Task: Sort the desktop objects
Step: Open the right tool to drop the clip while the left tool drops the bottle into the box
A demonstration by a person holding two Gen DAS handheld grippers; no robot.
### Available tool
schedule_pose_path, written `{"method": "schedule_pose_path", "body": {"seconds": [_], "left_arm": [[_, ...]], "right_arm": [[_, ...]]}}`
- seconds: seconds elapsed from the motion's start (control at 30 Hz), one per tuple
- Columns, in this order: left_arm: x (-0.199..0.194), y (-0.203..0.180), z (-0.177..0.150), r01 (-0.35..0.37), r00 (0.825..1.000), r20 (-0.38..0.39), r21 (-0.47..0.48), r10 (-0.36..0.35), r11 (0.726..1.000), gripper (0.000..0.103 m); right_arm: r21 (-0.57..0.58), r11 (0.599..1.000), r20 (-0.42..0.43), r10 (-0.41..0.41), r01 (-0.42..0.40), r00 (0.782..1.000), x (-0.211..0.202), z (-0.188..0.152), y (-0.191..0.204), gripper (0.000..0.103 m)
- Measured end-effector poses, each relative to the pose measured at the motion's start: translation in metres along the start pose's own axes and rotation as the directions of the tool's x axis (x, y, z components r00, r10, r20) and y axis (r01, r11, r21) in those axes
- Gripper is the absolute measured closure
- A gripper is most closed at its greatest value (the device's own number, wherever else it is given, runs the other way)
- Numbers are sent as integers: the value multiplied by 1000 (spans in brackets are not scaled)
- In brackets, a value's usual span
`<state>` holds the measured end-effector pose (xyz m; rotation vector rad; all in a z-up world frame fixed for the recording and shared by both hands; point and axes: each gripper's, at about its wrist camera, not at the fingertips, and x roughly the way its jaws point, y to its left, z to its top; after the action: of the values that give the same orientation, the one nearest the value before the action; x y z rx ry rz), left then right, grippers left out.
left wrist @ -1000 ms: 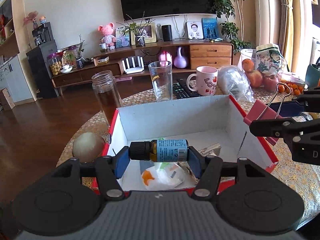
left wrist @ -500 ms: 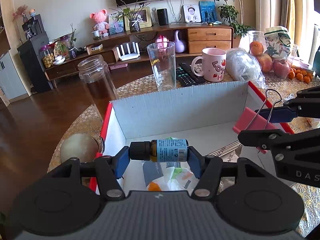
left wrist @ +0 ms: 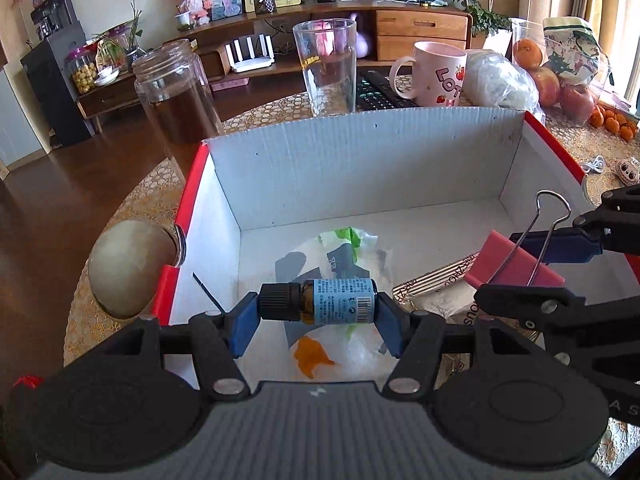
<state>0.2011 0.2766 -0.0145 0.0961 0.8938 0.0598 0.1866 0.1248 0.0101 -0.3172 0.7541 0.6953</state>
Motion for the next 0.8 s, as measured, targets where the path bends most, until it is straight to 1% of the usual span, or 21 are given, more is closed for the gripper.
{"method": "schedule_pose_path", "body": {"seconds": [0.2, 0.33, 0.47, 0.73, 0.8], "left_arm": [[5, -2, -3, 5, 1000, -12, 9, -5, 1000, 42], [8, -3, -6, 9, 1000, -26, 10, -9, 1000, 42], [6, -3, -7, 6, 1000, -23, 3, -6, 1000, 42], [-10, -3, -3, -4, 1000, 25, -11, 4, 1000, 41], [-15, -3, -3, -9, 999, 37, -18, 10, 1000, 38]], "right_arm": [[4, 1000, -28, 9, -9, 1000, 7, -4, 2, 71], [27, 999, -33, 18, -17, 999, 8, -4, -1, 71], [30, 999, -30, 14, -13, 999, 7, -5, -1, 70], [12, 1000, -4, 23, -23, 1000, -6, -4, 3, 64], [5, 1000, 5, 20, -20, 1000, -11, -5, 5, 63]]}}
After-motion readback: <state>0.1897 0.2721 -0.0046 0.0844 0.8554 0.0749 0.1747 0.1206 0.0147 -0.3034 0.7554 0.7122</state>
